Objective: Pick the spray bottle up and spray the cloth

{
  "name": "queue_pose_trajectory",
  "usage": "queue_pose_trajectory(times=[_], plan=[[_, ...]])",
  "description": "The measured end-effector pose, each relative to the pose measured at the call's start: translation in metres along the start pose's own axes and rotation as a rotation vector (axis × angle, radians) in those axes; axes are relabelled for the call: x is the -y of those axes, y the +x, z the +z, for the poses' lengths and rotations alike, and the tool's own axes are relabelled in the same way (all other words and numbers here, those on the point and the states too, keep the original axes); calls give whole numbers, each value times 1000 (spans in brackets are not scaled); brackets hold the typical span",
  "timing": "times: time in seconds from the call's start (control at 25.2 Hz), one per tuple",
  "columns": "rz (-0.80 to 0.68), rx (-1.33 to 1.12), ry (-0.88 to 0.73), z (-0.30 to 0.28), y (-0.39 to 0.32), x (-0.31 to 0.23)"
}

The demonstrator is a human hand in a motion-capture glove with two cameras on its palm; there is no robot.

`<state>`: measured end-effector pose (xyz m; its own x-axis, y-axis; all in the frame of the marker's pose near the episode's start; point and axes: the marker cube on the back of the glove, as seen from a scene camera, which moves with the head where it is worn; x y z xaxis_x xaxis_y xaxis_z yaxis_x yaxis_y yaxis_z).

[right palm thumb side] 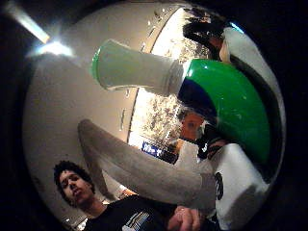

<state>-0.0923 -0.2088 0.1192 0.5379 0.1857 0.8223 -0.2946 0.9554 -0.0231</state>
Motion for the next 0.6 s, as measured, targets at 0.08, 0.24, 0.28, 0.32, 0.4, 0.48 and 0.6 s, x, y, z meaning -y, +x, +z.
queue_pose_trajectory(times=[0.08, 0.24, 0.28, 0.32, 0.4, 0.48, 0.6], plan=[[-10, -14, 2, 9, 1, -1], [-23, -33, 2, 15, 4, -3], [-23, -37, -3, 14, 4, -3], [-22, -44, -12, 13, 5, -4], [-23, -59, -34, 8, 6, -7], [-31, -79, -43, -4, 9, -13], [-44, -164, -26, -32, 15, -30]])
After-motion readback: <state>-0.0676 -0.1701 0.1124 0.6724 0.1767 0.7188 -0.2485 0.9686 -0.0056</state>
